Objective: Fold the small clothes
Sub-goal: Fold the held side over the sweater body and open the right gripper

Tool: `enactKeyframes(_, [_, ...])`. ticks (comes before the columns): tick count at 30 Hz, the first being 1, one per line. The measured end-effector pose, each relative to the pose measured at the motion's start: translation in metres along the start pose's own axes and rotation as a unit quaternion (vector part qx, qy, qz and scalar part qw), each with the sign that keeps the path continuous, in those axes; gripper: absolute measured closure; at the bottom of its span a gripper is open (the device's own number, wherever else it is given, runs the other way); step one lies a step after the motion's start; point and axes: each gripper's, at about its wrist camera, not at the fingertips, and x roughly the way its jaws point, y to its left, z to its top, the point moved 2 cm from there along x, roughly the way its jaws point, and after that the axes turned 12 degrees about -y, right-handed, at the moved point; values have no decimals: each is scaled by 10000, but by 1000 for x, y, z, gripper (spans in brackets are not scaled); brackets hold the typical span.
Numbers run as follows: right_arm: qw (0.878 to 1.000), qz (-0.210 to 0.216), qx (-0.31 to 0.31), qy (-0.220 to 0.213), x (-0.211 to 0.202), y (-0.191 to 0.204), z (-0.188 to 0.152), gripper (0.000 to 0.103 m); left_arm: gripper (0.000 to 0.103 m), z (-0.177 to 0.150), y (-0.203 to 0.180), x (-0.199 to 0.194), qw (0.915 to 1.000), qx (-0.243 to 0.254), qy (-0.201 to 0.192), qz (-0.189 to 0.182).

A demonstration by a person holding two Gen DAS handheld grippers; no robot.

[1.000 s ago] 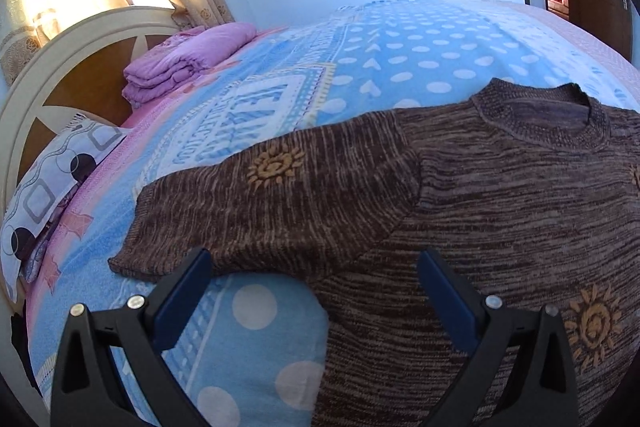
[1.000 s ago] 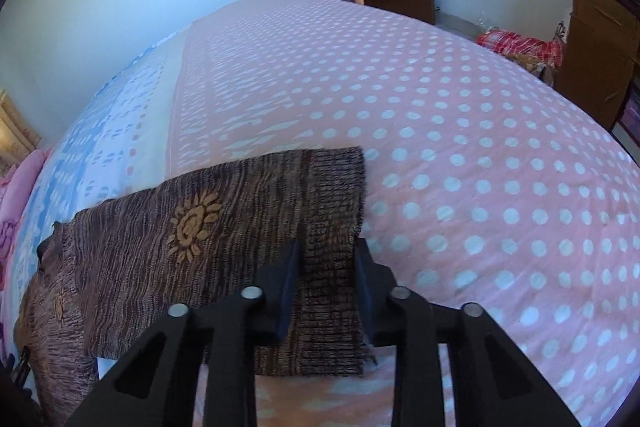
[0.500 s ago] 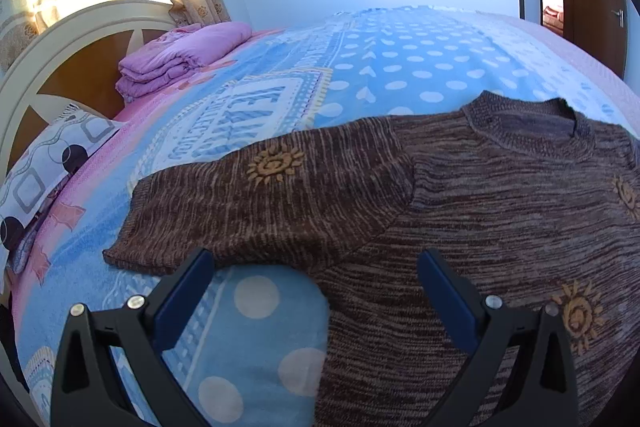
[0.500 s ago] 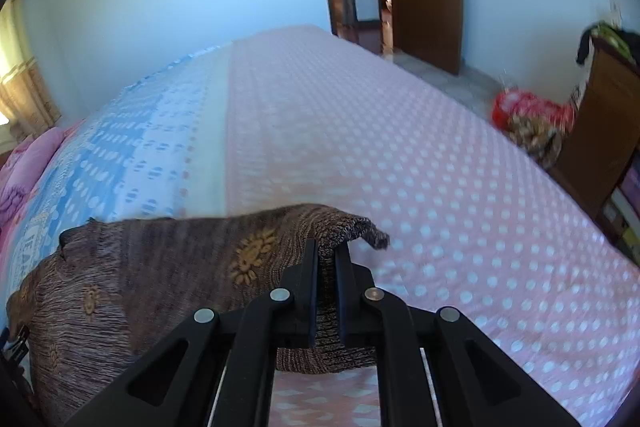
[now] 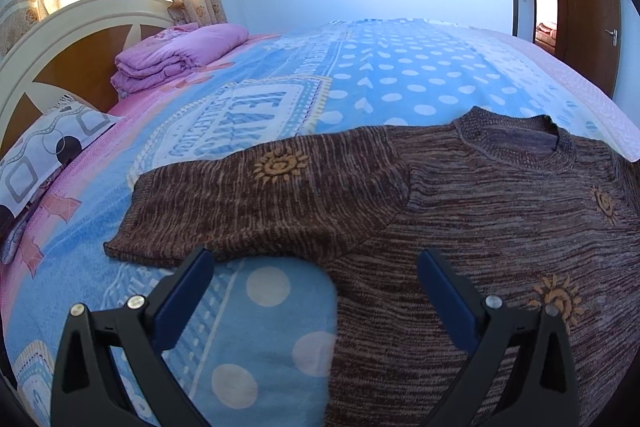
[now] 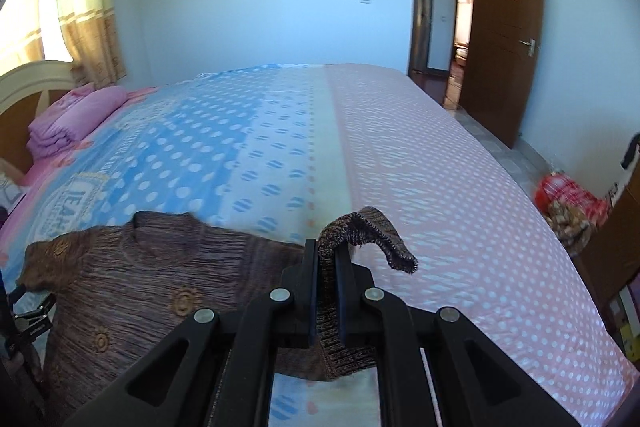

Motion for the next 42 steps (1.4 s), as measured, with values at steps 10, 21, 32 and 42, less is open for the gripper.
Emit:
enactKeyframes(10, [9971,606,-442,119,17,90,-4,96,0,-11,9,6,9998,-136,125,-39])
enactKeyframes(21, [9904,1157,-531,537,67,188,-58,96,0,-16,12,4,9997,-119,200,-32])
enactKeyframes(32, [9734,1974,-369,1102,71,197,-126,46,0,-3,-6,-8,9963,248,525,-635])
enactKeyframes(42, [9962,660,153,541,25,35,-133,36,22,32,-107,-13,9831,349,703,-1653])
